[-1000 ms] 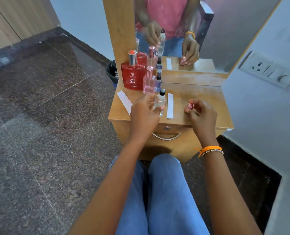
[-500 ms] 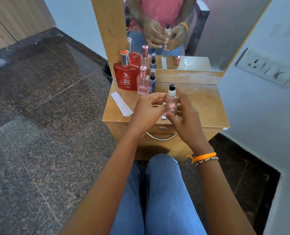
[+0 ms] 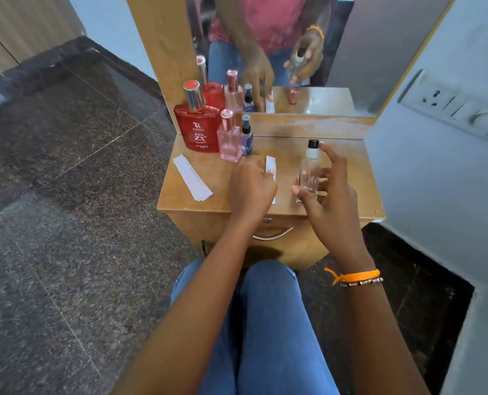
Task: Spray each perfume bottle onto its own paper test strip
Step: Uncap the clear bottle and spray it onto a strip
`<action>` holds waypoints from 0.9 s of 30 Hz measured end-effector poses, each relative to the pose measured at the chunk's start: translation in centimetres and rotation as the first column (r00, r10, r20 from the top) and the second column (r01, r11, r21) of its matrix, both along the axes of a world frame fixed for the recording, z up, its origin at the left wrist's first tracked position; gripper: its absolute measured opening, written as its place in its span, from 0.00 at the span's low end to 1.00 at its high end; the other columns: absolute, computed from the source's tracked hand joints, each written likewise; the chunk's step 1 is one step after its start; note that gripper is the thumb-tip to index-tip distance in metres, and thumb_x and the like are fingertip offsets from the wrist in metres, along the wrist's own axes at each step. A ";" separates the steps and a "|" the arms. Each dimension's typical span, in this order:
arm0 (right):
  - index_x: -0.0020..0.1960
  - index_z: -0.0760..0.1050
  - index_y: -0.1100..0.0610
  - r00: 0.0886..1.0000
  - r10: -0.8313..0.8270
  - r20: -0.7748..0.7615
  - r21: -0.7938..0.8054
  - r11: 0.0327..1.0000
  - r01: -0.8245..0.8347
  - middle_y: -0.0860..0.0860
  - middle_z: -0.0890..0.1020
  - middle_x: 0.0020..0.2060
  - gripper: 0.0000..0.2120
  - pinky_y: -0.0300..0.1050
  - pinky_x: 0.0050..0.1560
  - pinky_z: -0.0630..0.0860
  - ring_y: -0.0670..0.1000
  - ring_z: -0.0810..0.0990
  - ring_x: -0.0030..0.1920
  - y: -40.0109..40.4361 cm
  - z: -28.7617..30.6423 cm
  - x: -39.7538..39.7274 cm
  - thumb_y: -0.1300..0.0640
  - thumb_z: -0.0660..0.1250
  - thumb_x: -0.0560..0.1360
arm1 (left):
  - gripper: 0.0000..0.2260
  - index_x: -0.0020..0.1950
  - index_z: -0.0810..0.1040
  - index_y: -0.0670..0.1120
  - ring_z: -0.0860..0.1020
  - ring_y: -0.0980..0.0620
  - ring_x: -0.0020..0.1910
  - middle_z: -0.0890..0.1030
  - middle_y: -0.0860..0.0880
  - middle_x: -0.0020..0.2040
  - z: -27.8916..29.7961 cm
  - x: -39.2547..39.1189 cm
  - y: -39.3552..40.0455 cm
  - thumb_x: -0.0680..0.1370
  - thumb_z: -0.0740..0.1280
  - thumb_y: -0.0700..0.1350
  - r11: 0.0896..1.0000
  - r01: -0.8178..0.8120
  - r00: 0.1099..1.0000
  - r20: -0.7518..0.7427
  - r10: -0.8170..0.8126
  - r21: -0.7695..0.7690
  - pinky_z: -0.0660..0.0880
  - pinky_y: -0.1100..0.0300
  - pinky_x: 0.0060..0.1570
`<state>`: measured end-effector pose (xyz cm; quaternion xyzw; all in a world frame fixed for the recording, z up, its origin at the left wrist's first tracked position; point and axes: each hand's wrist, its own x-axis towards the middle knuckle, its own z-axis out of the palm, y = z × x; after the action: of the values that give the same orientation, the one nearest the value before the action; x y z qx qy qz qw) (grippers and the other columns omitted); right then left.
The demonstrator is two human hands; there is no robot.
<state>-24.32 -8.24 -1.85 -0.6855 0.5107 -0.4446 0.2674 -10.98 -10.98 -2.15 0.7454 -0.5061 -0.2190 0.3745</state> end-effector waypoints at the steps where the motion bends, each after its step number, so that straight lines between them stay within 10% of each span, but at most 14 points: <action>1: 0.71 0.57 0.45 1.000 0.010 0.004 0.000 1.000 -0.010 0.37 0.74 0.45 0.34 0.35 0.43 0.74 0.46 0.79 0.46 0.0 -0.1 0.0 0.59 0.71 0.72 | 0.10 0.55 0.77 0.44 0.77 0.45 0.50 0.80 0.46 0.51 -0.2 -0.3 -0.3 0.75 0.66 0.45 1.000 -0.022 0.998 0.052 0.021 0.004 0.70 0.57 0.43; 7: 0.71 0.57 0.43 0.999 0.037 0.026 0.000 0.999 -0.037 0.38 0.76 0.45 0.36 0.29 0.41 0.71 0.44 0.79 0.45 0.3 -0.4 0.0 0.59 0.72 0.71 | 0.13 0.58 0.76 0.47 0.77 0.46 0.54 0.79 0.48 0.55 -0.6 -1.5 -0.9 0.74 0.67 0.47 0.992 -0.127 0.972 0.197 0.125 -0.005 0.68 0.56 0.43; 17: 0.71 0.57 0.40 0.997 0.041 0.060 0.055 0.998 -0.044 0.51 0.78 0.43 0.36 0.50 0.38 0.79 0.52 0.80 0.40 0.2 0.5 -0.1 0.62 0.68 0.70 | 0.02 0.41 0.79 0.49 0.77 0.56 0.40 0.80 0.54 0.41 0.9 -0.9 -0.7 0.73 0.70 0.44 0.994 -0.101 0.966 -0.233 0.108 0.039 0.71 0.60 0.39; 24: 0.68 0.62 0.45 0.905 0.198 0.376 0.081 0.966 -0.245 0.55 0.73 0.44 0.30 0.40 0.40 0.79 0.52 0.74 0.35 1.1 1.6 0.5 0.67 0.62 0.71 | 0.06 0.45 0.83 0.49 0.77 0.68 0.38 0.81 0.59 0.40 3.1 1.4 1.8 0.75 0.68 0.40 0.997 0.059 0.874 -0.480 -0.071 -0.041 0.72 0.75 0.39; 27: 0.69 0.63 0.45 0.776 0.207 0.595 0.125 0.931 -0.344 0.55 0.74 0.36 0.28 0.41 0.33 0.75 0.52 0.72 0.28 1.6 1.7 1.2 0.65 0.59 0.72 | 0.07 0.47 0.81 0.49 0.77 0.64 0.39 0.80 0.57 0.40 4.2 2.1 2.8 0.75 0.68 0.39 0.997 0.060 0.866 -0.494 -0.080 -0.055 0.76 0.67 0.46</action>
<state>-23.16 -6.63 -0.15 -0.5524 0.3473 -0.5241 0.5473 -8.83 -8.21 2.08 0.6383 -0.4240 -0.4064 0.4977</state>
